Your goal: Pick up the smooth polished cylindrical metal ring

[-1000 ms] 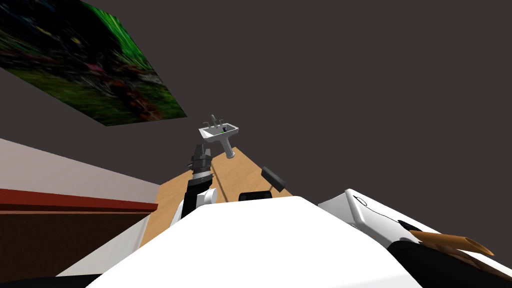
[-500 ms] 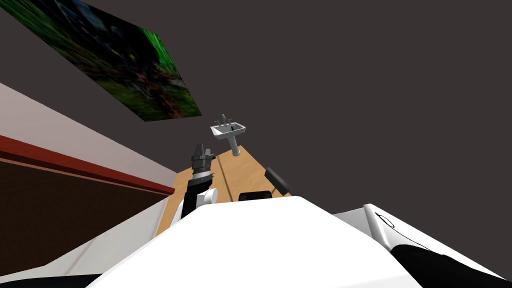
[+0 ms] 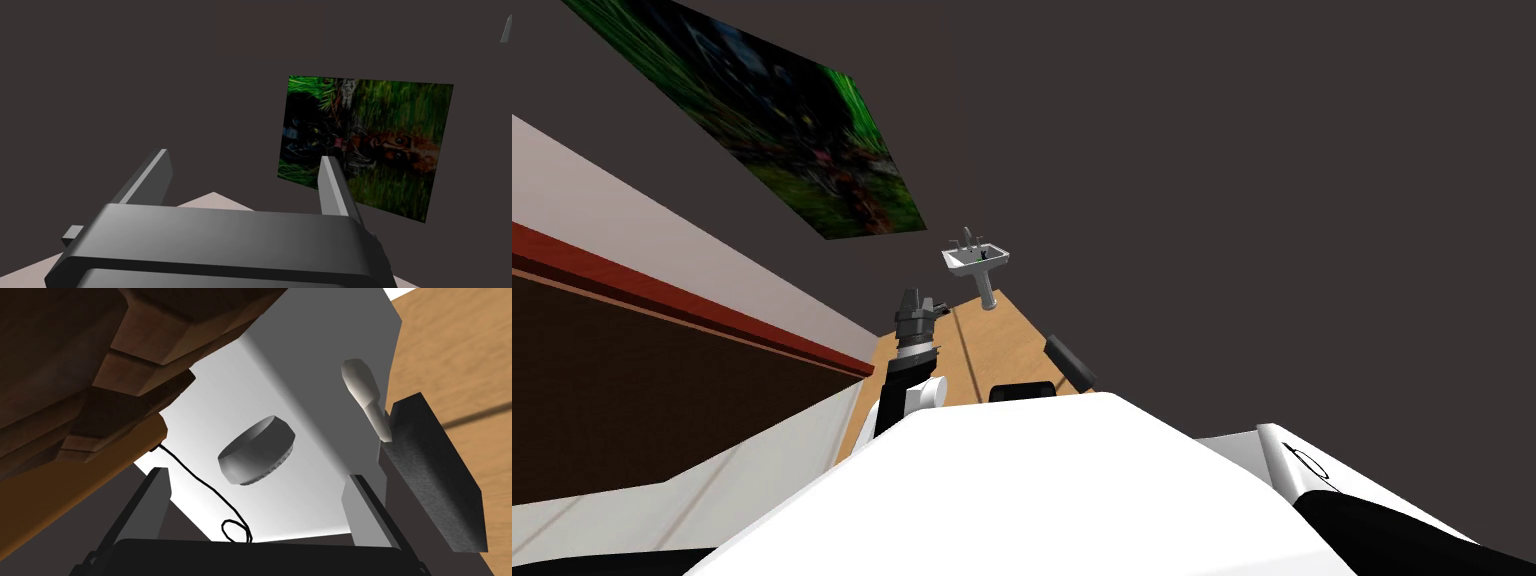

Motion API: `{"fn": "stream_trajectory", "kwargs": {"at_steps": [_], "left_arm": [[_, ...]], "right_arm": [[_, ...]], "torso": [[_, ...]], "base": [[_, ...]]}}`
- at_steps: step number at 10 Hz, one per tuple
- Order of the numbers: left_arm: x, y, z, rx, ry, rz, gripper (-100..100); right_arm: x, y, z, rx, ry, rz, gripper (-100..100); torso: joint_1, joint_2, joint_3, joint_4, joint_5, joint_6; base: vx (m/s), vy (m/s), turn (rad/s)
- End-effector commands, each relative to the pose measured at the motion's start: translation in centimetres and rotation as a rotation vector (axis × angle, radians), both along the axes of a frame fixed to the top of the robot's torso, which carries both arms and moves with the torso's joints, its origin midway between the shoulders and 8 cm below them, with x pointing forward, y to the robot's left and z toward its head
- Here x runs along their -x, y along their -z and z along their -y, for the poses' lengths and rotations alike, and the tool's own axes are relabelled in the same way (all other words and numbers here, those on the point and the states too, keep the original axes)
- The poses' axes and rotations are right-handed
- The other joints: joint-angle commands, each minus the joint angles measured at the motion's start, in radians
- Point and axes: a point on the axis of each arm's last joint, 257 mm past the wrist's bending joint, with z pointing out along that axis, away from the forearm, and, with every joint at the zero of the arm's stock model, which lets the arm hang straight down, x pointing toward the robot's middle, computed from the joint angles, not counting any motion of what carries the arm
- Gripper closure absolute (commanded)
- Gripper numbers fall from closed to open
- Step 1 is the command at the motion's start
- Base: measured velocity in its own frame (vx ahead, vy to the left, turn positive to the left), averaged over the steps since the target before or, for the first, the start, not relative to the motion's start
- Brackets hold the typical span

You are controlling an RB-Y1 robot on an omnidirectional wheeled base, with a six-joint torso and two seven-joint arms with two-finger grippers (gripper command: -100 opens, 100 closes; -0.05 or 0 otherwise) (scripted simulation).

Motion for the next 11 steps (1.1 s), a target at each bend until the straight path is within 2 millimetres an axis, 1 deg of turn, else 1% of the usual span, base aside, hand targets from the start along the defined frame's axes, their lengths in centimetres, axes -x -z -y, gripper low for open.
{"fn": "stream_trajectory", "kwargs": {"at_steps": [1, 3, 4, 5, 9, 10, 11], "left_arm": [[0.0, 0.0, 0.0, 0.0, 0.0, 0.0, 0], [0.0, 0.0, 0.0, 0.0, 0.0, 0.0, 0], [0.0, 0.0, 0.0, 0.0, 0.0, 0.0, 0], [0.0, 0.01, -0.01, 0.0, 0.0, 0.0, 0], [0.0, 0.01, -0.01, 0.0, 0.0, 0.0, 0], [0.0, 0.01, -0.01, 0.0, 0.0, 0.0, 0], [0.0, 0.01, -0.01, 0.0, 0.0, 0.0, 0]], "right_arm": [[0.12, 0.66, -0.05, 0.002, 0.022, -0.001, -100], [0.1, 1.45, -0.14, 0.003, 0.045, 0.0, -100], [0.05, 1.25, -0.06, 0.002, 0.035, 0.001, -100], [0.11, 1.29, -0.05, 0.003, 0.038, 0.0, 100], [0.06, 1.21, 0.07, 0.005, 0.04, 0.002, 100], [0.07, 1.21, 0.07, 0.005, 0.041, 0.002, 0], [0.12, 0.85, -0.07, 0.002, 0.027, -0.001, 100]], "torso": [[0.0, 0.0, 0.0, 0.0, 0.0, 0.0], [0.0, 0.004, 0.002, 0.001, 0.0, 0.001], [-0.001, 0.004, 0.002, 0.001, 0.0, 0.001], [0.0, 0.001, 0.001, 0.001, 0.0, 0.001], [0.0, -0.001, -0.001, 0.0, -0.002, 0.001], [0.0, -0.001, -0.001, 0.0, -0.002, 0.001], [0.0, -0.001, -0.001, 0.0, -0.002, 0.001]], "base": [[-0.089, 0.0, 0.156], [-0.09, -0.011, 0.118], [-0.036, -0.007, 0.023], [-0.007, -0.002, -0.005], [-0.001, -0.001, 0.001], [0.0, 0.0, 0.0], [0.041, 0.005, -0.121]]}}
